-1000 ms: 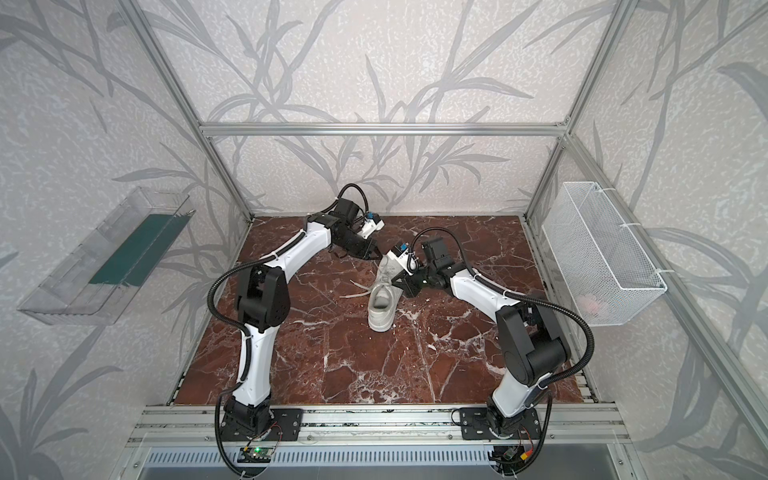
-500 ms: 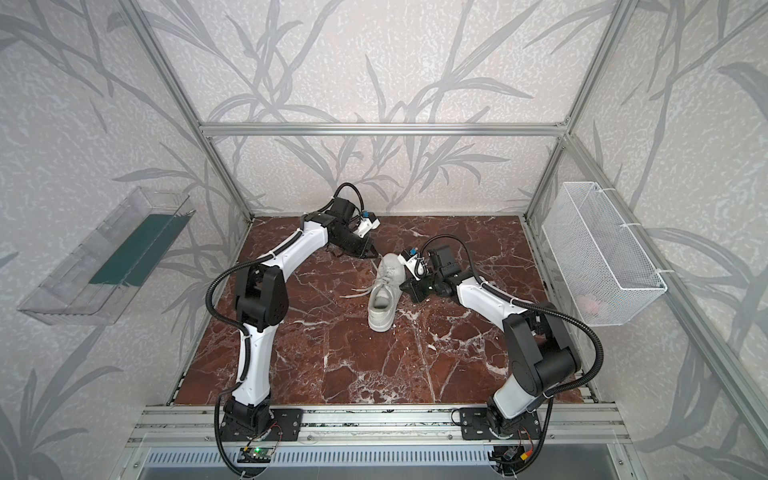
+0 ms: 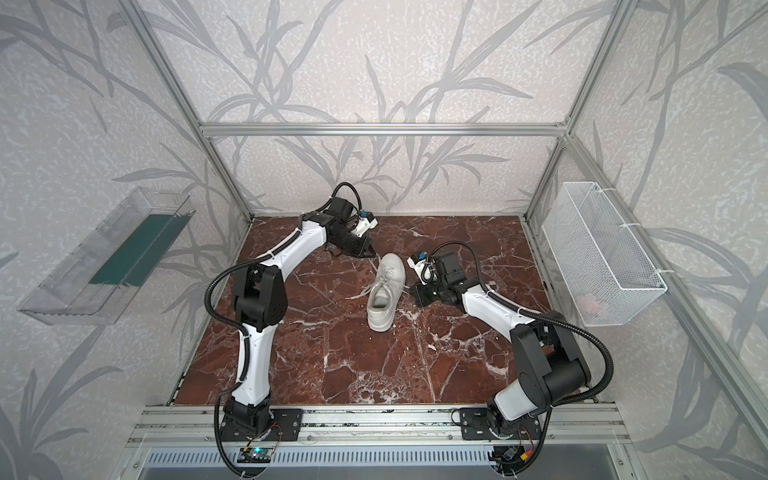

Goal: Tie the shoes

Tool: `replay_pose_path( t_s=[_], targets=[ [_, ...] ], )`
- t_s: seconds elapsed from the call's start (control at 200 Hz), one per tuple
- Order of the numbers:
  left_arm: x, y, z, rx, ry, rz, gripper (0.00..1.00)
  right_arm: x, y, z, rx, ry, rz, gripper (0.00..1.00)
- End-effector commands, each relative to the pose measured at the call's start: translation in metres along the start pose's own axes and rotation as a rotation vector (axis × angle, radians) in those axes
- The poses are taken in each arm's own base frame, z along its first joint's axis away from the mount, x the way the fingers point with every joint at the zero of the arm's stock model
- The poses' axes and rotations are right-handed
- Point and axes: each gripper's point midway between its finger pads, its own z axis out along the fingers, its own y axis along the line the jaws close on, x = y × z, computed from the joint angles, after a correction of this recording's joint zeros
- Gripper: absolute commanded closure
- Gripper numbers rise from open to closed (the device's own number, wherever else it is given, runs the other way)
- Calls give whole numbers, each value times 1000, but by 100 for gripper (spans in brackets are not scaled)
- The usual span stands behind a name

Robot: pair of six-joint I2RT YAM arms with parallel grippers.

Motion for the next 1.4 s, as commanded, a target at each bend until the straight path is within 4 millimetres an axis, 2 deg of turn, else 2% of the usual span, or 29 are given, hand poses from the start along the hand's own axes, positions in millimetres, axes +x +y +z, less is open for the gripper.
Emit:
replay_pose_path(
  t_s=[0.0,0.25,0.675,1.11,1.395],
  targets=[
    [-14,-2,-32,-44,-72,19,100,-2,-7,-6,36,-21,27,100],
    [-7,0,-37,-48,-67,9,100,4,-14,-4,44,-8,69,100],
    [3,18,-44,-65,-70,-41,100,15,-25,-3,64,2,147,100],
    [16,37,-59,-99,-73,-77,100,27,-45,-4,125,16,246,100],
    [21,39,-60,-99,-65,-91,100,29,-56,-8,148,16,288,100]
  ],
)
